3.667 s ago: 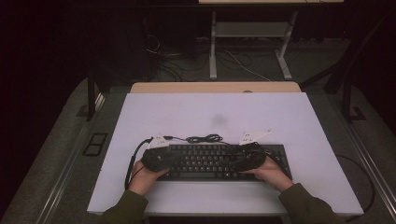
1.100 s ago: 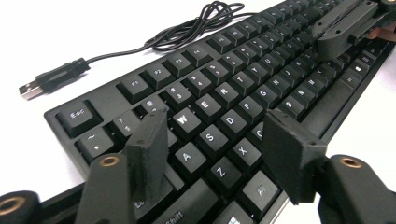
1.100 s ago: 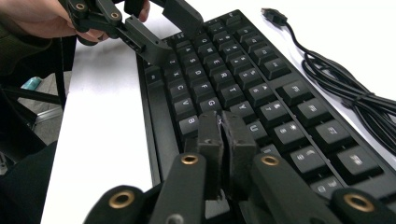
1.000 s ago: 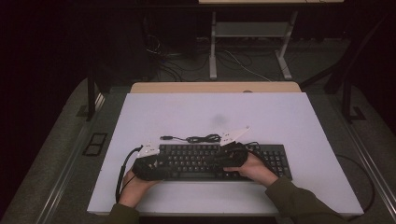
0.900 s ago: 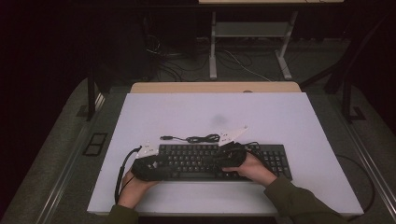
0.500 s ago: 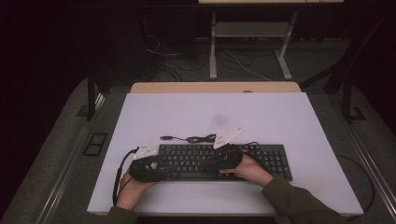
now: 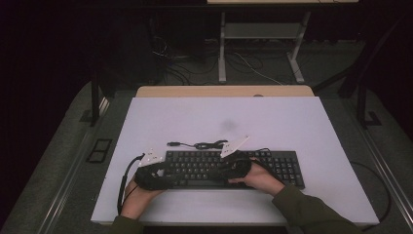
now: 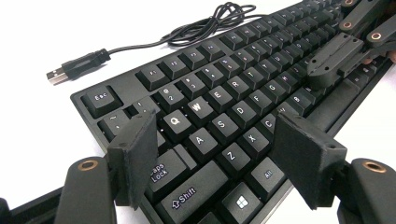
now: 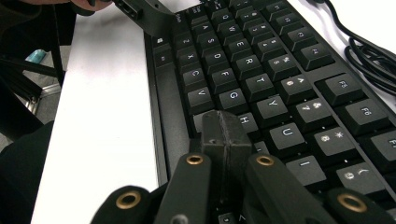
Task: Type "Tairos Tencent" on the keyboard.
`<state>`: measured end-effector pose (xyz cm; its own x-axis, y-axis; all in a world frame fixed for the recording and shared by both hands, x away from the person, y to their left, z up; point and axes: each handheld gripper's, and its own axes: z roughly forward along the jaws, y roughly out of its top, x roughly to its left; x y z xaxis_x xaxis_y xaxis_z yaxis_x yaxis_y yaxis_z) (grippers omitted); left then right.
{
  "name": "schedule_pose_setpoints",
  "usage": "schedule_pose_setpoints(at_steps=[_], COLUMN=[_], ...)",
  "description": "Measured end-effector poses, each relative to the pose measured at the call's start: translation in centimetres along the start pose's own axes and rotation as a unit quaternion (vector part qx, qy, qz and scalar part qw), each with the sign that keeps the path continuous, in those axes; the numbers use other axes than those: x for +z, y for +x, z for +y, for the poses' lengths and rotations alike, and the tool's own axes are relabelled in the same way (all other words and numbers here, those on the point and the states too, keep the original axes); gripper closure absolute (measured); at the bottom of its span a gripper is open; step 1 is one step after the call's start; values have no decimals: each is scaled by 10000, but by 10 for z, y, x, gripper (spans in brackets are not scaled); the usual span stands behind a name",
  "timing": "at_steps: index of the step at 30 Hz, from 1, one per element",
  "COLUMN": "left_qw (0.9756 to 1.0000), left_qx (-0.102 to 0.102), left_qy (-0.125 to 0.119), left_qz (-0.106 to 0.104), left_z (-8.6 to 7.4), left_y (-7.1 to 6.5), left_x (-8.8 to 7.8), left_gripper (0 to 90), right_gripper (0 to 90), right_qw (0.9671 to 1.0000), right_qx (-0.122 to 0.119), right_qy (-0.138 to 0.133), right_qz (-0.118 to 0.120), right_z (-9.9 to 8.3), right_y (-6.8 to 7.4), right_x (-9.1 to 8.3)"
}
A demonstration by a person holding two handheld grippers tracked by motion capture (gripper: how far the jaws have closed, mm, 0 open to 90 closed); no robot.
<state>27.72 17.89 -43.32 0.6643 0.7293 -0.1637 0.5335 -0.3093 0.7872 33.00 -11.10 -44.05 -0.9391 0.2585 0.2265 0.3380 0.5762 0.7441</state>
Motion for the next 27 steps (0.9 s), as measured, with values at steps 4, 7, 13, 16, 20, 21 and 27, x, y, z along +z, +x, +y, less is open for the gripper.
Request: schedule_pose_setpoints(at_steps=[4,7,13,16,20,21,27], left_qw=[10000,10000,10000,10000,10000,10000,10000], left_qx=[-12,-13,-8,-8,11,22,26], left_qy=[-3,-13,-14,-13,-11,-12,-26], left_qz=[9,10,8,7,-5,-8,-34], left_z=[0,0,0,0,1,1,2], left_y=[0,0,0,0,-1,-1,-2], left_x=[0,0,0,0,0,0,2], left_gripper=[308,308,308,308,308,309,311], right_gripper=[894,894,894,894,894,893,877], right_qw=[9999,9998,9998,10000,10000,10000,9998], right_qx=[-97,-130,-135,17,-7,-1,46], right_qy=[101,123,112,20,-6,-28,-132], right_qz=[-46,-61,-60,-33,-67,-65,-115], right_z=[-1,-1,0,1,1,1,2], right_y=[-1,-1,-1,1,0,0,-1], right_x=[1,1,1,-1,-3,-4,-8])
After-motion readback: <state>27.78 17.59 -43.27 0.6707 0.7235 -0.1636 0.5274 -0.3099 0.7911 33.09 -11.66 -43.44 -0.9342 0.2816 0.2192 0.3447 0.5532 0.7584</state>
